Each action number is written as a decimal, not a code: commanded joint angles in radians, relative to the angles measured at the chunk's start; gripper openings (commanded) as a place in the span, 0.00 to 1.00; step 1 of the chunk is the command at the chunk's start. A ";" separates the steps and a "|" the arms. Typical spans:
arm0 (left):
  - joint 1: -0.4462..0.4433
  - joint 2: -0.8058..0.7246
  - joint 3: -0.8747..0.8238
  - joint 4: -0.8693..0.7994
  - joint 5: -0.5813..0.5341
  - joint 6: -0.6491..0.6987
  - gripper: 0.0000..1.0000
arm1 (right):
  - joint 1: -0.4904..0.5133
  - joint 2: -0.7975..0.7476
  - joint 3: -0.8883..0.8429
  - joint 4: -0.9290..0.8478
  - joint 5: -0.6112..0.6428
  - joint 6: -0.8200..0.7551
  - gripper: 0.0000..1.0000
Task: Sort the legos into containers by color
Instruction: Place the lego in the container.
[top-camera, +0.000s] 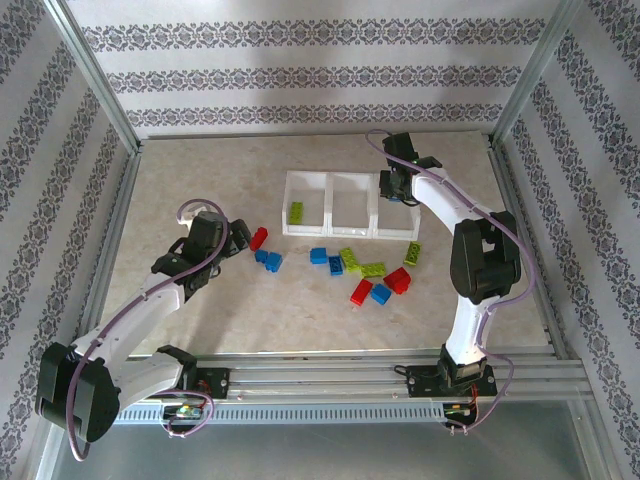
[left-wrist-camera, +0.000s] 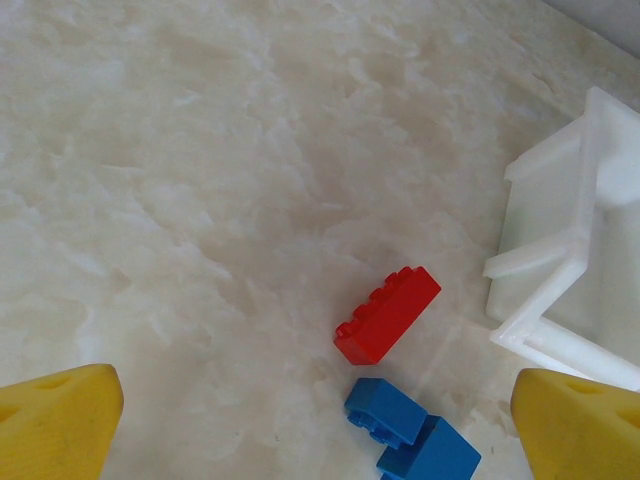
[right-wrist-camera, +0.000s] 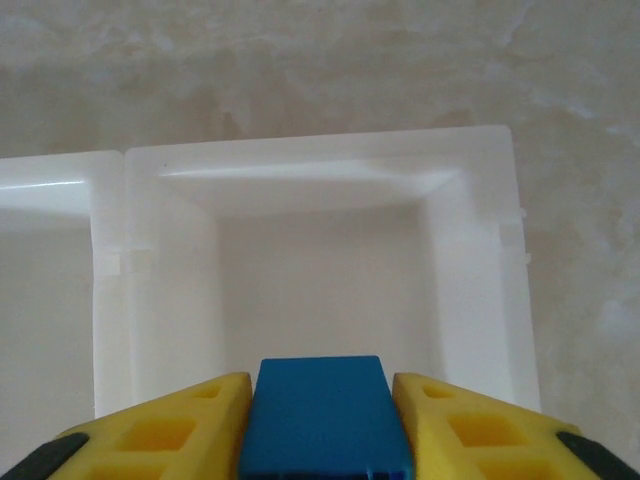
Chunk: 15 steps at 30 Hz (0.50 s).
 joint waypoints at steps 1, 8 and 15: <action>0.022 -0.017 0.000 -0.043 0.014 0.013 1.00 | -0.005 -0.008 -0.009 0.010 0.027 -0.009 0.45; 0.045 -0.019 0.002 -0.052 0.029 0.021 1.00 | -0.005 -0.076 -0.061 0.017 0.036 -0.008 0.49; 0.097 -0.013 0.002 -0.039 0.108 0.050 1.00 | 0.000 -0.198 -0.165 0.029 0.055 0.019 0.55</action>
